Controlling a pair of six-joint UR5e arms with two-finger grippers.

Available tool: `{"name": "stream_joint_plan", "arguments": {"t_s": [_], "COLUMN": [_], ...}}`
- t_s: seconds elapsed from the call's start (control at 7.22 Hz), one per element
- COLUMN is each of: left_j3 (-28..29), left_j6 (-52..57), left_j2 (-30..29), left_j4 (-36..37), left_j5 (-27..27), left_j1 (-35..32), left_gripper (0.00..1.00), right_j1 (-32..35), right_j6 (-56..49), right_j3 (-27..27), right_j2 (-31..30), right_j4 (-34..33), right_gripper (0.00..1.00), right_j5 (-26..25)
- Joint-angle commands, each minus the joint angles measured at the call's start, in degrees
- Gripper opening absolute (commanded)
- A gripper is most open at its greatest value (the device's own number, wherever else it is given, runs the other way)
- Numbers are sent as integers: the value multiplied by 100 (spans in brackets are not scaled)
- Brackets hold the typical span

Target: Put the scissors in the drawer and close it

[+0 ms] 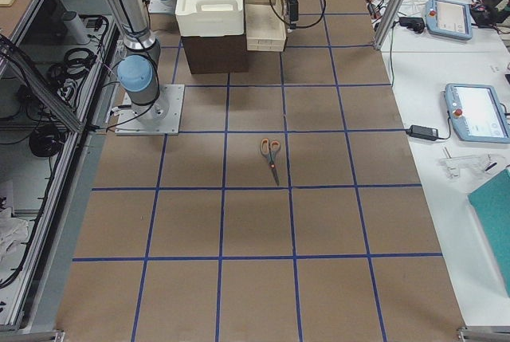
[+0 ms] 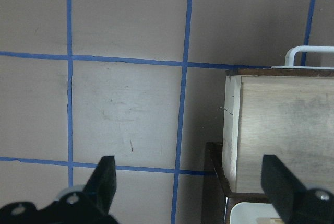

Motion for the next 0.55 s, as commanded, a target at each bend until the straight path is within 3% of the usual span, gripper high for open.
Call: {"name": "stream_joint_plan", "arguments": {"t_s": [0.0,0.42], "left_j3": [0,0], "left_j6": [0,0], "left_j2": [0,0], "left_j4": [0,0], "left_j5": [0,0], "left_j1": [0,0], "left_gripper": [100,100], "right_j1": [-21,-56], "right_j6": [-7,10], "right_j3": [0,0], "right_j2": [-5,12], "right_j4": [-3,-29], "right_gripper": [100,100], "right_j5": [0,0]}}
